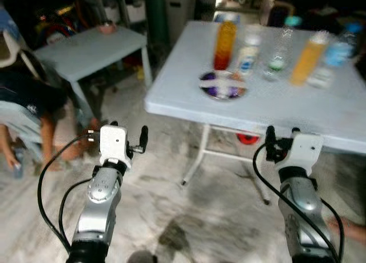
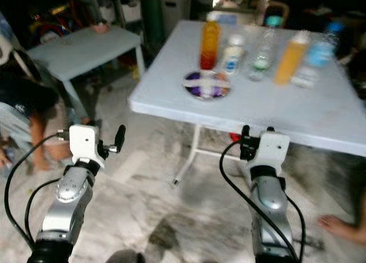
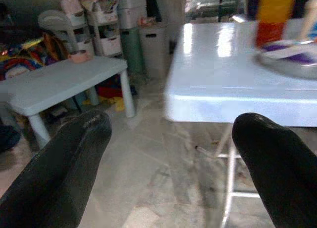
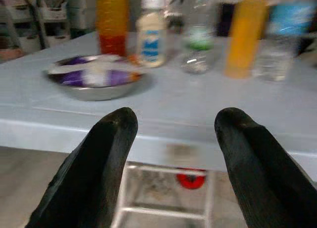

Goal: Restocking fridge

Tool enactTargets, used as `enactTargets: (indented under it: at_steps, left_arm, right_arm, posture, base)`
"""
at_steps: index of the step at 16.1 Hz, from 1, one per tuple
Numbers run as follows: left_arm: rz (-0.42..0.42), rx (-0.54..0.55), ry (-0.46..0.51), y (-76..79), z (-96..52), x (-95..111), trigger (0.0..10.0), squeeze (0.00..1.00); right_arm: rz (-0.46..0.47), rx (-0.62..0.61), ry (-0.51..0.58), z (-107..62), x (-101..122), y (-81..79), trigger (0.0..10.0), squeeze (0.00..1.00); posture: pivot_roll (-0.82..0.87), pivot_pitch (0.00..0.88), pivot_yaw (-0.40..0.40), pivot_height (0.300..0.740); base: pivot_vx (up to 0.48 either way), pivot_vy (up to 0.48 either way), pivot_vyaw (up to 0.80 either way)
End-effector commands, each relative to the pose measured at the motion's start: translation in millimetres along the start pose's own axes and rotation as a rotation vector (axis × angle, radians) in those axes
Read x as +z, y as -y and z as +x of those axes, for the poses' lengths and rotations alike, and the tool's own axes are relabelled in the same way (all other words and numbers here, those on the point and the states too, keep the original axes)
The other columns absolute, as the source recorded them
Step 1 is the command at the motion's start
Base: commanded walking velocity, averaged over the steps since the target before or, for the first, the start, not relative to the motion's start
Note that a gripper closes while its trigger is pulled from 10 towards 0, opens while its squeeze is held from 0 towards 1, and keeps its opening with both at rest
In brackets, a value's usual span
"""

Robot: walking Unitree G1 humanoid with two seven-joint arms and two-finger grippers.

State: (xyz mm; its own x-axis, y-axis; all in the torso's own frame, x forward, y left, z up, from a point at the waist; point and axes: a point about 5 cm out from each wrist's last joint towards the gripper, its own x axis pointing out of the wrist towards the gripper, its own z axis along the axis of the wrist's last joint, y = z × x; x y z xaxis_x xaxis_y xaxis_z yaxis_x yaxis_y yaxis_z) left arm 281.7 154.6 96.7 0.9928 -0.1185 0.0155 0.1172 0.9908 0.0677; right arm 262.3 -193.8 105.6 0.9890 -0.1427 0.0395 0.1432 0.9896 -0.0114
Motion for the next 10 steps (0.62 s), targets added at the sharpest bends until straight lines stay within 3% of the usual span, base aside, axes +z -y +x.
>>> enactTargets:
  at_steps: [1, 7, 10]
  left_arm:
    - [0.001, 0.000, 0.004, -0.6, 2.2, 2.4, 10.0, 0.00]
    - [0.009, -0.029, 0.016, 4.8, 4.5, 5.7, 10.0, 0.00]
    - [-0.001, -0.041, 0.010, 8.5, 4.2, 4.2, 10.0, 0.00]
  right_arm:
    - [0.004, 0.016, 0.006, 2.5, 2.8, -2.7, 10.0, 0.00]
    - [0.025, 0.012, -0.015, 6.2, -0.6, -5.0, 10.0, 0.00]
    - [0.027, 0.011, -0.021, 6.7, -2.7, -4.2, 10.0, 0.00]
  posture:
    - [0.00, 0.028, -0.012, 0.740]
    - [0.01, 0.037, -0.010, 0.740]
    - [0.01, 0.035, -0.013, 0.740]
  base:
    - [0.390, 0.281, 0.00]
    - [0.389, 0.282, 0.00]
    - [0.378, 0.295, -0.80]
